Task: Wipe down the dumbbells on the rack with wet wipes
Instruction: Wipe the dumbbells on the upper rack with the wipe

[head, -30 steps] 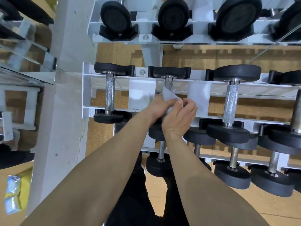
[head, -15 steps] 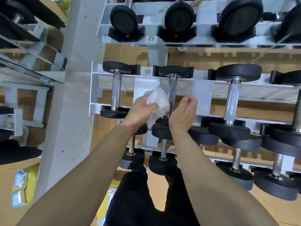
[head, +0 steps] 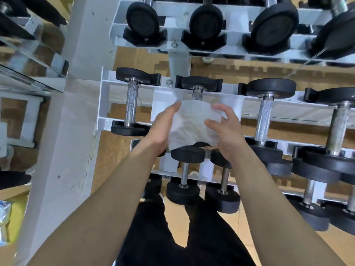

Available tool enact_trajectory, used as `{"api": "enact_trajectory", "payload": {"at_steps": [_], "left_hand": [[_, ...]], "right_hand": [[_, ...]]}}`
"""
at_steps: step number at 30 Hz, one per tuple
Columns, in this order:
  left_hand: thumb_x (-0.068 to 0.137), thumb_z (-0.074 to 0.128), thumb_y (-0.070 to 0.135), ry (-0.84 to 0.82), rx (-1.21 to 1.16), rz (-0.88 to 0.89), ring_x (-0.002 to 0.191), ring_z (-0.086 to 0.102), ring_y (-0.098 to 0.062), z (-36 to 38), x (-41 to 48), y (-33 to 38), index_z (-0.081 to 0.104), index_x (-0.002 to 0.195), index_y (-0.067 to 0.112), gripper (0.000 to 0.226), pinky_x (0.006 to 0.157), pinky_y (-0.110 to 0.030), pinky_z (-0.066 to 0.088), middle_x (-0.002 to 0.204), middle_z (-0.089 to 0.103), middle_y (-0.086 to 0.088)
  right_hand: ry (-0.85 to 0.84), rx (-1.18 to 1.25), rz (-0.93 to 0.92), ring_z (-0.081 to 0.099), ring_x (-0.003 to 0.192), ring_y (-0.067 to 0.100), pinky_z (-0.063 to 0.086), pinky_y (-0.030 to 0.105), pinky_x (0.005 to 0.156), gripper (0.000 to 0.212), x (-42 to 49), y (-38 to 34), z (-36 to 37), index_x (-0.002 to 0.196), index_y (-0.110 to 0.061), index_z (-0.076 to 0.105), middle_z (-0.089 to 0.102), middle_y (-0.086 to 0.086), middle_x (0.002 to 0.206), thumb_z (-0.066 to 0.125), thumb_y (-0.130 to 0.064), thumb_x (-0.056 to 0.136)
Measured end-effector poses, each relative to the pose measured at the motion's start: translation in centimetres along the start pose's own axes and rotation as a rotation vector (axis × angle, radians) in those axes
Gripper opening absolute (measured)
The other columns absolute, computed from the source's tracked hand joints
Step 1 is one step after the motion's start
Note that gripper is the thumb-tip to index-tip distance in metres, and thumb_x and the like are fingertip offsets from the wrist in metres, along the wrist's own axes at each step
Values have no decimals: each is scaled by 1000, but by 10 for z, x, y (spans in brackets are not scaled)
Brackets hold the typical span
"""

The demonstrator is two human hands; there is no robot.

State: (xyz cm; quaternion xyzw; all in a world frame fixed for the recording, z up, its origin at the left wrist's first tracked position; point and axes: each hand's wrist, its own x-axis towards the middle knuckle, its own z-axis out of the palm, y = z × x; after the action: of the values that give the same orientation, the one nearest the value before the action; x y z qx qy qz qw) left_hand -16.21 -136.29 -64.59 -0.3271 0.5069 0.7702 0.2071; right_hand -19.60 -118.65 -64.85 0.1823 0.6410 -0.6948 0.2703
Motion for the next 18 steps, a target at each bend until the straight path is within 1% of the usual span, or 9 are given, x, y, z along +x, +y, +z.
{"api": "enact_trajectory", "payload": {"at_steps": [2, 4, 6, 8, 11, 13, 15, 17, 18], "left_hand": [[82, 79, 44, 67, 114, 74, 105, 73, -22, 0, 2, 1, 60, 133, 16, 60, 91, -42, 58, 117, 75, -6], [79, 86, 19, 167, 259, 107, 92, 75, -17, 0, 6, 2, 55, 135, 22, 64, 79, -33, 61, 114, 73, -5], [87, 78, 7, 280, 448, 152, 82, 70, -16, -2, 15, 2, 54, 130, 27, 54, 63, -20, 57, 113, 67, -7], [92, 71, 10, 381, 573, 212, 81, 67, -19, -5, 25, 1, 55, 122, 29, 39, 57, -18, 53, 108, 65, -6], [98, 62, 17, 443, 719, 213, 90, 69, -23, -3, 37, -5, 52, 119, 29, 26, 75, -32, 58, 103, 68, -1], [100, 56, 14, 532, 836, 231, 100, 66, -22, -2, 40, -12, 53, 125, 25, 28, 89, -36, 55, 109, 68, 1], [97, 53, 6, 652, 849, 335, 113, 58, -21, 2, 39, -18, 55, 129, 20, 35, 95, -32, 47, 121, 61, 2], [94, 52, -2, 780, 746, 486, 113, 52, -18, 10, 33, -26, 57, 125, 18, 36, 94, -25, 42, 117, 53, 6], [93, 52, -4, 836, 683, 546, 109, 51, -18, 15, 31, -31, 59, 120, 17, 35, 91, -23, 39, 114, 51, 7]], "right_hand": [[25, -129, -55, 68, 79, 6, 59, 33, 72, 39, 5, -1, 0, 107, -31, 60, 61, -4, 112, 63, 4, 90], [81, -227, -91, 63, 79, 5, 55, 25, 67, 31, 13, 1, 1, 102, -27, 59, 57, -13, 107, 59, 2, 92], [116, -317, -100, 56, 82, 2, 49, 15, 65, 22, 22, 5, 0, 100, -21, 61, 54, -20, 101, 56, 0, 94], [133, -388, -122, 53, 88, -2, 47, 12, 71, 20, 30, 7, -1, 96, -18, 64, 53, -24, 99, 54, 0, 96], [156, -491, -152, 53, 101, 2, 47, 19, 85, 28, 42, 10, -2, 94, -21, 66, 57, -15, 109, 50, 2, 98], [193, -605, -164, 54, 112, 13, 47, 18, 81, 32, 47, 12, -1, 99, -24, 67, 54, -5, 122, 50, 3, 95], [325, -809, -232, 48, 119, 21, 42, 20, 79, 29, 46, 12, 1, 106, -25, 67, 49, 1, 128, 55, -4, 91], [458, -894, -319, 45, 118, 22, 39, 27, 83, 22, 38, 14, 8, 111, -22, 65, 48, 3, 126, 58, -16, 92], [433, -873, -308, 48, 117, 22, 41, 29, 84, 24, 35, 16, 13, 116, -19, 64, 50, 4, 125, 57, -19, 93]]}}
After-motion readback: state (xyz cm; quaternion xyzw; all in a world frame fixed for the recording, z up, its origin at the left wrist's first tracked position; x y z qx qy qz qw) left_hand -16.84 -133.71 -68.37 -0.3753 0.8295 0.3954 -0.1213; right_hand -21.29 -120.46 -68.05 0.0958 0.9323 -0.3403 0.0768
